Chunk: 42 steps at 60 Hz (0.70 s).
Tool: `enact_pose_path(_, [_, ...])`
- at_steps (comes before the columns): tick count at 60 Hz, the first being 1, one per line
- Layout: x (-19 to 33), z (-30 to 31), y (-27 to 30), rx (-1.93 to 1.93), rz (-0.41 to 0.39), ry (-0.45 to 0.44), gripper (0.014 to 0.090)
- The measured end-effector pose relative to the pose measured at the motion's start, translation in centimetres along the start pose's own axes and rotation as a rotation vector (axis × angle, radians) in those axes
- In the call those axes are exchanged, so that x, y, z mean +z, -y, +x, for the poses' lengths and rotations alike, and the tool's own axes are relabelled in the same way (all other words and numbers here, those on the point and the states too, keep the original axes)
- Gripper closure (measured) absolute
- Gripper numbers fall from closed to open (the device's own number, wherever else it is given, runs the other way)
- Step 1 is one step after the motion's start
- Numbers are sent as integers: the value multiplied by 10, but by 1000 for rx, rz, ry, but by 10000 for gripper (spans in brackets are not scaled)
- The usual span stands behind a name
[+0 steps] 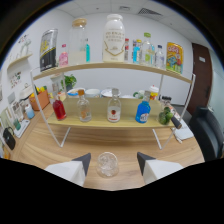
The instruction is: Make me a cup of Mount Fuji.
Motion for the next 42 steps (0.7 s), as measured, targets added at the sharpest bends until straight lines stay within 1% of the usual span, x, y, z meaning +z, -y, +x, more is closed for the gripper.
enact_pose_path(19, [-14,-8,-6,-3,2,30,186])
enact_pose_path(24, [-20,-18,-12,-5,18,32,192])
enact_pose_path(28, [-24,-31,-9,4,61,54,193])
enact_pose_path(34, [-25,-53,13,19,165,89,189])
enact_pose_path(38, [-17,-64,33,30,229,103,190])
enact_pose_path(42, [-2,-74,51,31,262,106,192])
